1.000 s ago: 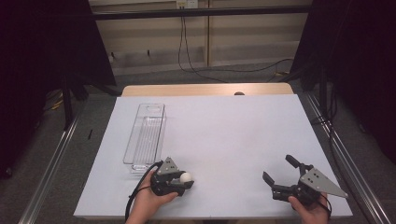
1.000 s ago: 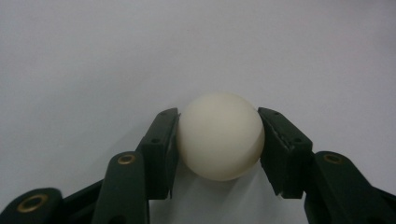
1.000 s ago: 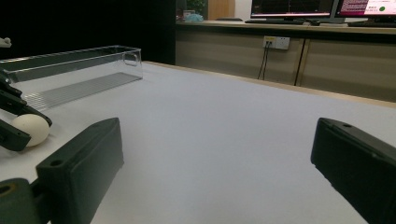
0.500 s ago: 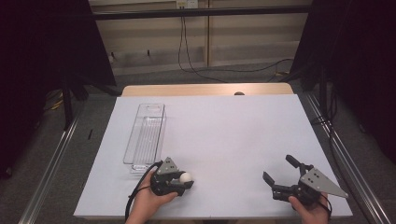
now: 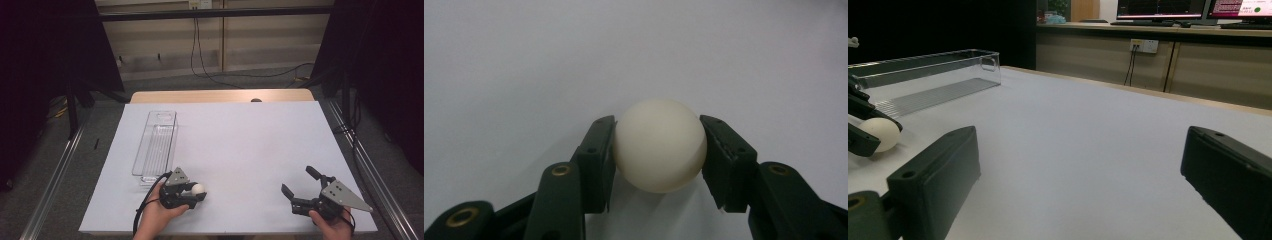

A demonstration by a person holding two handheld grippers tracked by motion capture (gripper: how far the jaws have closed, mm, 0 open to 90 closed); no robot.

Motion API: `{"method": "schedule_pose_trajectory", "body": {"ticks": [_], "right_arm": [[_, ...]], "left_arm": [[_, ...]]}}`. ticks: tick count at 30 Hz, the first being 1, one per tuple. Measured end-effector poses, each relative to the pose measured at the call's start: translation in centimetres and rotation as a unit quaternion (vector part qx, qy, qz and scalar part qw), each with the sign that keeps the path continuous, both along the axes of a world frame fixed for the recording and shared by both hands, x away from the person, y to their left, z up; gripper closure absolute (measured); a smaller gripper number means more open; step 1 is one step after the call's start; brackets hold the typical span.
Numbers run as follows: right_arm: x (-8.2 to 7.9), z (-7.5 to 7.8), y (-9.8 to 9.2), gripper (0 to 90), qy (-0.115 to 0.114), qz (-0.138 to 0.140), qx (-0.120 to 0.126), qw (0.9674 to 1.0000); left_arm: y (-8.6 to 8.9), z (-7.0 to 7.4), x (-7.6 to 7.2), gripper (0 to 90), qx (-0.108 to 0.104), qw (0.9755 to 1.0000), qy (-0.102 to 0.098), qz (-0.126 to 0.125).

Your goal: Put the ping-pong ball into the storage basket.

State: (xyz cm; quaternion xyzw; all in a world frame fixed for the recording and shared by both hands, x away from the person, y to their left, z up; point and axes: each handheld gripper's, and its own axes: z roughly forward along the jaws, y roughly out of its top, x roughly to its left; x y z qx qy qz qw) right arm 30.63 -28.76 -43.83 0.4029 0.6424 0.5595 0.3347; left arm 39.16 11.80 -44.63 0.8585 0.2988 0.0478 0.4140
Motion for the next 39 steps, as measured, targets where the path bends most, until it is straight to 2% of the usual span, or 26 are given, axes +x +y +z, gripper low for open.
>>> {"method": "schedule_pose_trajectory", "body": {"ticks": [1, 5, 9, 14, 15, 21, 24, 31, 39], "right_arm": [[0.0, 0.0, 0.0, 2.0, 0.0, 0.0, 0.0, 1.0], [0.0, 0.0, 0.0, 2.0, 0.001, 0.001, 0.0, 1.0], [0.0, 0.0, 0.0, 2.0, 0.0, 0.001, 0.001, 1.0], [0.0, 0.0, 0.0, 2.0, 0.0, 0.001, 0.001, 1.0], [0.0, 0.0, 0.0, 2.0, 0.0, 0.001, 0.001, 1.0], [0.0, 0.0, 0.0, 2.0, 0.001, 0.0, 0.0, 1.0], [0.0, 0.0, 0.0, 2.0, 0.0, 0.001, 0.002, 1.0], [0.0, 0.0, -0.1, 2.0, 0.001, -0.002, 0.002, 1.0], [0.0, 0.0, -0.1, 2.0, 0.0, 0.0, 0.003, 1.0]], "left_arm": [[0.0, 0.1, 0.0, 51.1, 0.004, 1.0, 0.0, 0.005], [0.0, 0.2, -0.1, 51.1, -0.005, 0.9999, 0.001, 0.01], [0.1, 0.3, 0.0, 51.1, -0.008, 0.9999, 0.005, 0.003], [0.2, 0.5, 0.0, 51.1, -0.006, 0.9999, 0.005, 0.01], [0.3, 0.5, 0.0, 51.1, -0.012, 0.9998, 0.008, 0.01], [0.4, 0.6, 0.0, 51.1, -0.013, 0.9998, 0.007, 0.011], [0.4, 0.8, 0.0, 51.1, -0.005, 0.9998, 0.005, 0.016], [0.2, 1.0, 0.3, 51.1, -0.007, 0.9999, 0.005, 0.013], [0.4, 1.2, 0.5, 51.1, -0.006, 0.9997, 0.012, 0.02]]}}
